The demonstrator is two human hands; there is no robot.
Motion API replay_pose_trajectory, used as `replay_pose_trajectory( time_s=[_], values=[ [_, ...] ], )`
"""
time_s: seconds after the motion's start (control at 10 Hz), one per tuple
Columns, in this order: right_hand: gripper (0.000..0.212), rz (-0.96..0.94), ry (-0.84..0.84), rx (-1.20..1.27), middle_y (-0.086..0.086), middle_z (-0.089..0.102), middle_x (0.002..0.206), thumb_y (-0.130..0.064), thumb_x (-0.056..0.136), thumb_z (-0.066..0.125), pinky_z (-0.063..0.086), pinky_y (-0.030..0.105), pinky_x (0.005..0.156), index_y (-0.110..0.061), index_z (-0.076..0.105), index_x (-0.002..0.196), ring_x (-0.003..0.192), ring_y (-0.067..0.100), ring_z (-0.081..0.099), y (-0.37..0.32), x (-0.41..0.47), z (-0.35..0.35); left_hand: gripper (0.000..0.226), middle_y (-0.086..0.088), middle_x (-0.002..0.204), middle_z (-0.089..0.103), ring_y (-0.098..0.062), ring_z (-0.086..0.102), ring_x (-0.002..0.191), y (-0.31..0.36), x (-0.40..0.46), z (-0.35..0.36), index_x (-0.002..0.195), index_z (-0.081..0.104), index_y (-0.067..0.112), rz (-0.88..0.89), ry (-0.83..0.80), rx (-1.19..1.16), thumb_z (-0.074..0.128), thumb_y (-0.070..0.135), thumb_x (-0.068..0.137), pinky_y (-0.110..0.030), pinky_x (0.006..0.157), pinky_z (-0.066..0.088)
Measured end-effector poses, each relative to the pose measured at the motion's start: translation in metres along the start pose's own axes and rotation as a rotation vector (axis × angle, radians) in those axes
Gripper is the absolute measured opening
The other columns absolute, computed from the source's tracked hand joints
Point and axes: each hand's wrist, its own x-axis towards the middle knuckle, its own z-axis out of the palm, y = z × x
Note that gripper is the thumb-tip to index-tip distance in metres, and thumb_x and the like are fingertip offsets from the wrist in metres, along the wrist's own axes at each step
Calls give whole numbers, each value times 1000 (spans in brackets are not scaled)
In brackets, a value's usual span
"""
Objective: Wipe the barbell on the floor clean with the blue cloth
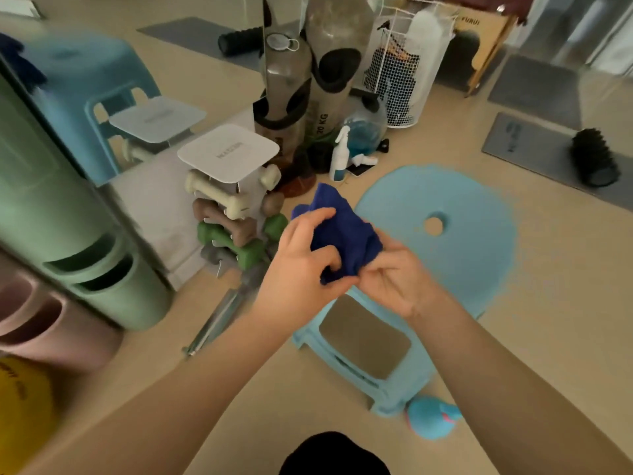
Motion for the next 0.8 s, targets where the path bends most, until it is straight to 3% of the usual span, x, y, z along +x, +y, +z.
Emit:
replay_pose_trajectory(
  time_s=[0.1, 0.2, 0.3, 0.4, 0.5, 0.6, 0.7, 0.8],
  values=[
    [65, -53, -177, -28, 21, 56, 119, 5, 68, 58, 51, 45, 86, 0, 38, 129, 108, 34, 56, -27, -8, -5, 49, -14, 142, 32, -14, 35, 121, 13, 25, 6, 87, 52, 2, -141, 27, -122, 86, 21, 58, -19, 87, 35],
    [58, -113, 114, -216, 11, 67, 106, -15, 64, 76, 57, 39, 74, -7, 53, 117, 94, 26, 65, -46, -11, -7, 83, -12, 142, 29, -14, 32, 126, 28, 50, 22, 124, 41, 2, -150, 29, -233, 87, 15, 57, -5, 93, 28],
    [39, -197, 405, -354, 11, 68, 89, -12, 69, 61, 52, 35, 56, -8, 57, 108, 77, 29, 64, -67, -16, -17, 93, 8, 135, 30, 3, 34, 118, 54, 76, 34, 143, 22, 16, -216, -77, -444, 79, 20, 69, 0, 94, 30],
    [35, -234, 496, -126, 15, 68, 100, -12, 80, 54, 55, 36, 77, -2, 56, 114, 88, 27, 66, -97, -30, -38, 58, 13, 124, 48, 3, 55, 105, 67, 106, 49, 133, 38, 22, -390, -131, -978, 63, 18, 81, -13, 86, 46],
    [16, -271, 549, -228, 7, 72, 86, -11, 88, 50, 57, 25, 68, -8, 62, 98, 77, 18, 69, -117, -37, -59, 47, -8, 122, 55, -21, 60, 100, 65, 127, 72, 133, 41, 15, -620, -165, -1213, 56, 5, 89, -33, 85, 52],
    [16, -233, 813, -768, 5, 68, 92, -29, 81, 67, 52, 30, 77, -17, 65, 91, 90, 21, 64, -114, -31, -92, 47, -14, 128, 54, -24, 57, 104, 59, 126, 96, 138, 36, 13, -678, -271, -942, 46, -1, 94, -35, 89, 48],
    [65, 145, 1034, -1599, 12, 48, 134, -55, 78, 63, 34, 44, 103, -17, 49, 129, 125, 33, 41, -103, -23, -120, 51, -6, 146, 37, -27, 35, 132, 40, 117, 104, 142, 32, 20, -369, -364, 62, 49, 18, 94, -38, 107, 30],
    [63, 29, 1138, -1851, 12, 35, 144, -44, 84, 60, 20, 46, 108, -16, 39, 137, 134, 33, 25, -101, -15, -109, 44, -3, 152, 26, -27, 19, 139, 20, 104, 93, 138, 40, 24, -327, -366, 239, 47, 30, 95, -43, 113, 18]
  ],
)
